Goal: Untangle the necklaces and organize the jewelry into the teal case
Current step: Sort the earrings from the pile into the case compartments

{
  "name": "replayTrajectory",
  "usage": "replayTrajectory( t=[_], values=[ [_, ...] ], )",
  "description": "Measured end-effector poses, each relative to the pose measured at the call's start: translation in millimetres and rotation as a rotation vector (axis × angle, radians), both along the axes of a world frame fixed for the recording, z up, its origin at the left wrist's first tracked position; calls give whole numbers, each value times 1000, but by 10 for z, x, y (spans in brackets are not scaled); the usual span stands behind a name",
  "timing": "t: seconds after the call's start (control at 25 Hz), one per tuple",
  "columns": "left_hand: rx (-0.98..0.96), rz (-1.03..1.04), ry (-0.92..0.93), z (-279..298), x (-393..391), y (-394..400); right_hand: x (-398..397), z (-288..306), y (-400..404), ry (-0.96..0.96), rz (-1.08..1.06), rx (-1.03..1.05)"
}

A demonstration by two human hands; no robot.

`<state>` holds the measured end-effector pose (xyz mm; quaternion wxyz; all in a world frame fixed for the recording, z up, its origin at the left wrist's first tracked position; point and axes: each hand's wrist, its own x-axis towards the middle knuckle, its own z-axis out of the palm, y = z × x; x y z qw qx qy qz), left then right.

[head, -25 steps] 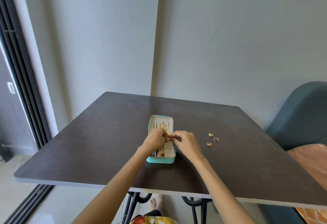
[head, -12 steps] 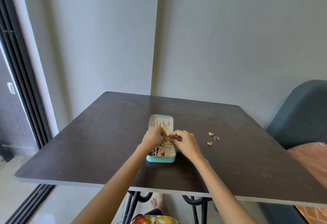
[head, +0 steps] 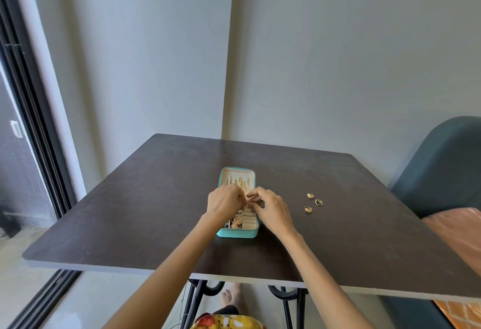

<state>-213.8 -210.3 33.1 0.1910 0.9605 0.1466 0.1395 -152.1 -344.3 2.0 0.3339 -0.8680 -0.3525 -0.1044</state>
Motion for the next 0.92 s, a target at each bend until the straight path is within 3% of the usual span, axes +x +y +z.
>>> replayTrajectory(
  t=[0.48,0.8,0.92],
  values=[
    [-62,36,50,-22,-15,-26,-60,-127,-63,56,-5,97],
    [-50,57,52,-60,-16,-9,-81,-153,-88,87,-20,290],
    [-38,65,49,-52,-13,-16,-97,-126,-125,101,-136,294]
  ],
)
